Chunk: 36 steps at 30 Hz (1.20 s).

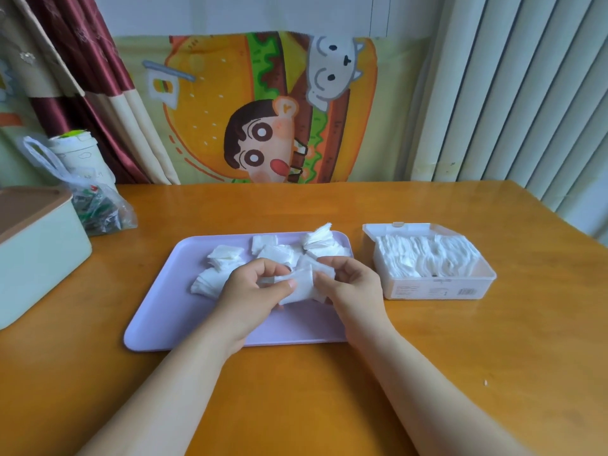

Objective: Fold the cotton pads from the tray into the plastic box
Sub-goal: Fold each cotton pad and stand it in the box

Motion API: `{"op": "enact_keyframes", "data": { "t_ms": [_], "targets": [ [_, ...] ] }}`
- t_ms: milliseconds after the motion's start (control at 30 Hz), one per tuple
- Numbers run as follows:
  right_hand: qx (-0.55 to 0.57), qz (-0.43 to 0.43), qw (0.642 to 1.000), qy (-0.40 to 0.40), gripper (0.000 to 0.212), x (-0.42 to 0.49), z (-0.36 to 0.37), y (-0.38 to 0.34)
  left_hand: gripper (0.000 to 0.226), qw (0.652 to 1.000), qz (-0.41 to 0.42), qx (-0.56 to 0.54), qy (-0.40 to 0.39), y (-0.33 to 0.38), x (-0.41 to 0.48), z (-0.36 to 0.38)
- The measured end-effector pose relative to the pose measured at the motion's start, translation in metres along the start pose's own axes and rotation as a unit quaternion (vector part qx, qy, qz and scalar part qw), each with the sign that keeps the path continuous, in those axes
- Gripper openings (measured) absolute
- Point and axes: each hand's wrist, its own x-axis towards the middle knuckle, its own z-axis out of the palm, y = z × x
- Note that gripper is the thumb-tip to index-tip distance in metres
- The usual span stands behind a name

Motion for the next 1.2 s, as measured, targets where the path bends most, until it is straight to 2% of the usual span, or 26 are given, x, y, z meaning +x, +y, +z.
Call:
{"op": "enact_keyframes", "data": {
  "t_ms": [133, 267, 400, 533, 700, 900, 1200],
  "targets": [
    [-0.011, -0.004, 1.0, 0.013, 0.012, -0.004, 0.001, -0.006, 0.02, 1.0, 0.002, -0.025, -0.005, 0.014, -0.01, -0.001],
    [-0.038, -0.025, 0.999, 0.025, 0.011, -0.01, 0.001, -0.02, 0.012, 0.999, 0.02, -0.031, 0.002, 0.024, -0.02, -0.006],
    [-0.123, -0.066, 0.988, 0.067, 0.014, -0.013, -0.013, -0.036, 0.013, 0.996, 0.053, 0.056, 0.036, 0.029, -0.03, -0.011],
    [-0.118, -0.052, 0.988, 0.081, 0.015, -0.022, -0.027, -0.043, 0.01, 0.995, 0.072, 0.047, 0.049, 0.038, -0.037, -0.016],
    [-0.07, -0.027, 0.995, 0.062, 0.012, -0.036, -0.033, -0.046, 0.012, 0.998, 0.057, -0.009, -0.016, 0.043, -0.04, -0.015],
    [-0.036, -0.001, 0.999, -0.006, 0.011, -0.046, -0.029, -0.041, 0.014, 0.993, 0.023, -0.09, -0.07, 0.039, -0.047, -0.003],
    [-0.037, 0.005, 0.999, -0.008, 0.028, -0.043, -0.046, -0.013, 0.021, 0.994, 0.007, -0.053, -0.094, 0.025, -0.05, 0.007]
  ]
}}
